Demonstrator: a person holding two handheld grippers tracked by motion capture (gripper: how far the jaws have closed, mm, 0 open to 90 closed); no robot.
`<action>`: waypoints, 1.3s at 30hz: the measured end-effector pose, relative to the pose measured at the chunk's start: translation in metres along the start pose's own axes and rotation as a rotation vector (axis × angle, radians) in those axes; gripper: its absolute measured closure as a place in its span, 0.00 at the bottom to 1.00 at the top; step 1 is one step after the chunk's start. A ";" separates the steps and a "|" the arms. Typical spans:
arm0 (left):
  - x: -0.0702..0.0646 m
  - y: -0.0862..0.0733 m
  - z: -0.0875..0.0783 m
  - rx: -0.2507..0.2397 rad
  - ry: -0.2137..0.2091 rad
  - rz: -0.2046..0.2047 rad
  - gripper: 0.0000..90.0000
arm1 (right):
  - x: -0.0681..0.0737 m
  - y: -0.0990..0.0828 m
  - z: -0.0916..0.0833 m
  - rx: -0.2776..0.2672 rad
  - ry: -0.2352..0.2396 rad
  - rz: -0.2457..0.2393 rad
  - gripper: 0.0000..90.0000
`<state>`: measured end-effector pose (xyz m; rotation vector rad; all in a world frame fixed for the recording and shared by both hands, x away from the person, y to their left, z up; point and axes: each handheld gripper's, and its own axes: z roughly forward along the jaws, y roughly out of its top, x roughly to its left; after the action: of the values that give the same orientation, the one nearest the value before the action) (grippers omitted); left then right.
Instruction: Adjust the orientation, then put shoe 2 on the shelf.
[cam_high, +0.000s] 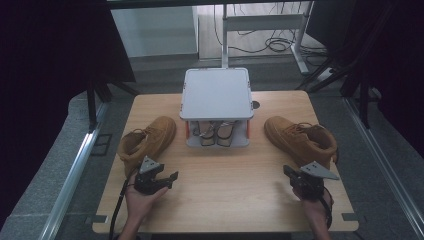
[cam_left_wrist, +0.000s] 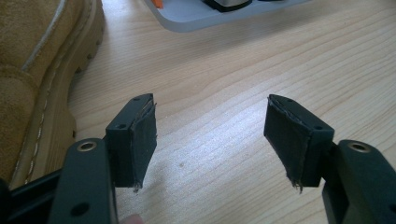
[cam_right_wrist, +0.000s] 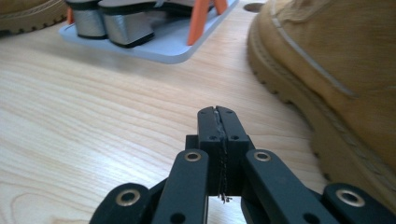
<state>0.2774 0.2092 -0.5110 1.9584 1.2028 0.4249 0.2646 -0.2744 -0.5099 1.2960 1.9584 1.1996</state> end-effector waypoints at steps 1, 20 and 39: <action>0.000 0.000 0.000 -0.001 -0.002 0.001 0.39 | 0.002 0.000 0.001 0.003 0.005 -0.006 0.99; 0.001 0.015 -0.028 -0.098 -0.044 -0.021 0.39 | 0.012 0.002 0.005 -0.001 0.043 -0.010 0.95; 0.065 0.065 -0.103 -0.232 0.146 -0.096 0.40 | 0.020 0.002 0.009 0.004 0.060 -0.033 0.78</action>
<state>0.2838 0.2947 -0.4031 1.6888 1.2723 0.6366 0.2641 -0.2521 -0.5118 1.2388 2.0173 1.2327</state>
